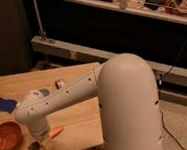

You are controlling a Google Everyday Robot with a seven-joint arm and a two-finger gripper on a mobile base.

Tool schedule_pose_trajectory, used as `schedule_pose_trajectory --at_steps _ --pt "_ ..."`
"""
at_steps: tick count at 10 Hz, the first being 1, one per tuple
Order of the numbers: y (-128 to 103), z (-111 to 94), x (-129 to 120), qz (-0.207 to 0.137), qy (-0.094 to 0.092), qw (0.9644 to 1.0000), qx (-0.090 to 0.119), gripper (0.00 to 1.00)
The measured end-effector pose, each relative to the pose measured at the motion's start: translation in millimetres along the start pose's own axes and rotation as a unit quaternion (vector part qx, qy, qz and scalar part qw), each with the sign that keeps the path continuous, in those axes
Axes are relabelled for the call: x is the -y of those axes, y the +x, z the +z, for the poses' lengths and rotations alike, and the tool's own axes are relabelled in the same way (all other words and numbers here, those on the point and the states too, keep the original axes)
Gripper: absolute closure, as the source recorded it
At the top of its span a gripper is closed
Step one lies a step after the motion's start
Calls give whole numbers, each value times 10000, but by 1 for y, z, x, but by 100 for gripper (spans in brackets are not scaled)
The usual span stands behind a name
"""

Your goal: Drag the pepper across the table

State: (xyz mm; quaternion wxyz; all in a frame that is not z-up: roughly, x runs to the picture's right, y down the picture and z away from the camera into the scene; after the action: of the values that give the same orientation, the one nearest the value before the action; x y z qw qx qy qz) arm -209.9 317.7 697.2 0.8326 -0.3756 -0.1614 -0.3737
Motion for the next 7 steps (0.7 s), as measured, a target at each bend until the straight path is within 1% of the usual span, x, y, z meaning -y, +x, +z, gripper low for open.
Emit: schedule_pose_trajectory --at_steps 4,7 --pt "-1 3 2 -75 82 9999 -27 35" --pt "-2 5 8 -105 129 9998 -91 35"
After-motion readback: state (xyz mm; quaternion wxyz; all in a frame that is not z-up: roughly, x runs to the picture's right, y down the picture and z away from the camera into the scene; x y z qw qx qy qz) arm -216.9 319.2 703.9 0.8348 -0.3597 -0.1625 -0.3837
